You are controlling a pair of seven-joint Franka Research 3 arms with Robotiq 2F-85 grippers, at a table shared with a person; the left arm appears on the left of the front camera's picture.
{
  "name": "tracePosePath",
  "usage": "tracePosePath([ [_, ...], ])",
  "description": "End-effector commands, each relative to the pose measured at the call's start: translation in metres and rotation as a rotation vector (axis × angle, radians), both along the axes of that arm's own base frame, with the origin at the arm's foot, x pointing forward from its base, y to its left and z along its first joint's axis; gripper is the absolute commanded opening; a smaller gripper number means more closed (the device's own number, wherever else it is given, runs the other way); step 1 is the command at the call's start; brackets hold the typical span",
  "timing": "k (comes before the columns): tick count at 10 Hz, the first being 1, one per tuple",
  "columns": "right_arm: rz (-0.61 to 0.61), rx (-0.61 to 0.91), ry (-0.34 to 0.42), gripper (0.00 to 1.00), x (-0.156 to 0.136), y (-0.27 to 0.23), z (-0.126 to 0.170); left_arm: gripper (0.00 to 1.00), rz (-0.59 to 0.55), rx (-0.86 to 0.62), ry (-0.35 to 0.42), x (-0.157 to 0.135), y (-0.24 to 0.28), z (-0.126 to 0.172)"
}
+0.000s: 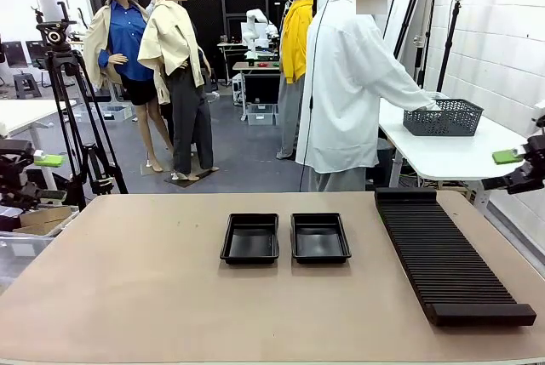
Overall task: Inspect and transfer BCBs to ESD trays.
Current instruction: Pick up the Blank PCB from the PCB Rack and place it in the left ESD tray.
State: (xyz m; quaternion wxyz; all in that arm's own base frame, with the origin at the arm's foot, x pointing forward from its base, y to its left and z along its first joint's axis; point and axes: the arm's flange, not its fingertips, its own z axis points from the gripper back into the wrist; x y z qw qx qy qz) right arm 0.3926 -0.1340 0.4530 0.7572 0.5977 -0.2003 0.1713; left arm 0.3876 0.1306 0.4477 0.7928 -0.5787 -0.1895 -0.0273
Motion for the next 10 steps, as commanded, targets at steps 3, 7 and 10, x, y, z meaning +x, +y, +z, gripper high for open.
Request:
tracePosePath([
  [3, -0.038, 0.110, -0.066, 1.00, -0.011, -0.015, -0.016, 0.98, 0.041, -0.076, -0.056, -0.012, 0.019, -0.017],
  [7, -0.047, 0.138, -0.018, 1.00, -0.012, -0.018, -0.021, 0.98, 0.026, -0.097, -0.095, -0.011, 0.021, -0.019],
  [10, -0.024, 0.163, 0.003, 1.00, -0.010, -0.017, -0.024, 0.98, 0.020, -0.103, -0.094, -0.010, 0.020, -0.020],
])
